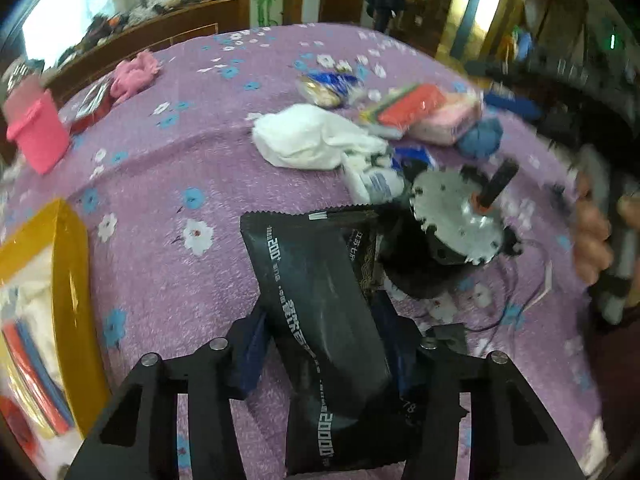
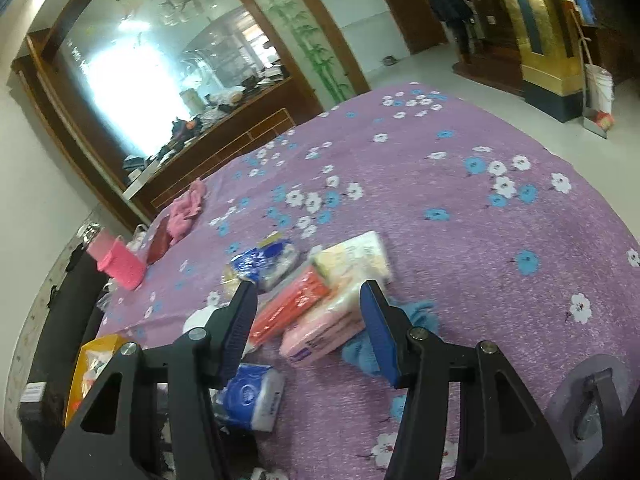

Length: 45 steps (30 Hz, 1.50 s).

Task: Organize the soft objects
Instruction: 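Grasp the black printed packet with the left gripper while the right gripper grasps the white cloth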

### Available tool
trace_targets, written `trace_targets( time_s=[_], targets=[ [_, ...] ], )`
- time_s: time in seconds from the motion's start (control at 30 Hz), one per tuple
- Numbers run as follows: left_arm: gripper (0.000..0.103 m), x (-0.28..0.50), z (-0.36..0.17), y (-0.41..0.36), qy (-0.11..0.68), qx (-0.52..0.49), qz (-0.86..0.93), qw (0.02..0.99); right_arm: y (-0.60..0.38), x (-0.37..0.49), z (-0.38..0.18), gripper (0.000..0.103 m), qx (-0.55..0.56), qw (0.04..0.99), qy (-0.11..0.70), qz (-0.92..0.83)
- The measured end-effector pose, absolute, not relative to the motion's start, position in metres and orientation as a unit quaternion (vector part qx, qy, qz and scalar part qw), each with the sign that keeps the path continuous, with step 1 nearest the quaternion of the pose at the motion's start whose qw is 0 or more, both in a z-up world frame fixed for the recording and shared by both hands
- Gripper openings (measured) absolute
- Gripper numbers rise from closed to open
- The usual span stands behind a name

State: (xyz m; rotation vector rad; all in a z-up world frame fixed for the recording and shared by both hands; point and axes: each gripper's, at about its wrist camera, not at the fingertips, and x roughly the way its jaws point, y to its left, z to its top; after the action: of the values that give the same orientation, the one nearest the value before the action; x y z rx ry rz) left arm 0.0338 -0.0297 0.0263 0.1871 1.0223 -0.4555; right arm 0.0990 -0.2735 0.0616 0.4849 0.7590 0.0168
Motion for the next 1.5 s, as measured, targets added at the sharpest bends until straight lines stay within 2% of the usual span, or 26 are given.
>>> trace_targets(
  time_s=[0.2,0.43,0.57,0.7,0.97,1.07,1.13,1.23,1.33,1.4,1.43,1.47,1.5],
  targets=[
    [0.045,0.025,0.040,-0.004,0.462,0.043,-0.194,0.864,-0.275,0.100,0.054,0.052,0.232,0.895,0.381,-0.005],
    [0.046,0.007,0.056,0.018,0.435,-0.009,-0.190,0.880,-0.243,0.113,0.068,0.052,0.244,0.868,0.420,0.097],
    [0.046,-0.003,0.061,0.031,0.434,-0.021,-0.186,0.881,-0.187,0.148,0.060,0.052,0.144,0.837,0.505,0.155],
    [0.046,-0.003,0.057,0.037,0.444,-0.029,-0.176,0.878,-0.142,0.175,0.045,0.052,0.022,0.820,0.550,0.157],
    [0.046,0.012,0.052,0.039,0.470,-0.045,-0.165,0.866,-0.108,0.198,0.017,0.052,-0.076,0.776,0.604,0.164],
    [0.052,0.018,0.048,0.037,0.481,-0.045,-0.156,0.862,-0.105,0.197,0.014,0.052,-0.085,0.773,0.607,0.164],
    [0.061,0.024,0.044,0.035,0.492,-0.047,-0.151,0.856,-0.105,0.197,0.013,0.052,-0.086,0.773,0.607,0.165],
    [0.075,0.030,0.039,0.028,0.498,-0.042,-0.147,0.854,-0.104,0.199,0.013,0.060,-0.099,0.775,0.604,0.158],
    [0.076,0.037,0.032,0.019,0.507,-0.036,-0.137,0.850,-0.103,0.199,0.009,0.068,-0.112,0.776,0.602,0.153],
    [0.071,0.042,0.026,0.015,0.516,-0.037,-0.131,0.846,-0.102,0.201,0.007,0.068,-0.107,0.772,0.606,0.159],
    [0.051,0.042,0.026,0.013,0.508,-0.033,-0.127,0.851,-0.102,0.200,0.006,0.063,-0.106,0.768,0.611,0.163],
    [0.044,0.043,0.024,0.012,0.507,-0.034,-0.126,0.852,-0.099,0.200,0.006,0.050,-0.103,0.765,0.612,0.170],
    [0.043,0.042,0.025,0.012,0.504,-0.036,-0.126,0.854,-0.100,0.199,0.008,0.039,-0.098,0.765,0.612,0.177]
  ],
)
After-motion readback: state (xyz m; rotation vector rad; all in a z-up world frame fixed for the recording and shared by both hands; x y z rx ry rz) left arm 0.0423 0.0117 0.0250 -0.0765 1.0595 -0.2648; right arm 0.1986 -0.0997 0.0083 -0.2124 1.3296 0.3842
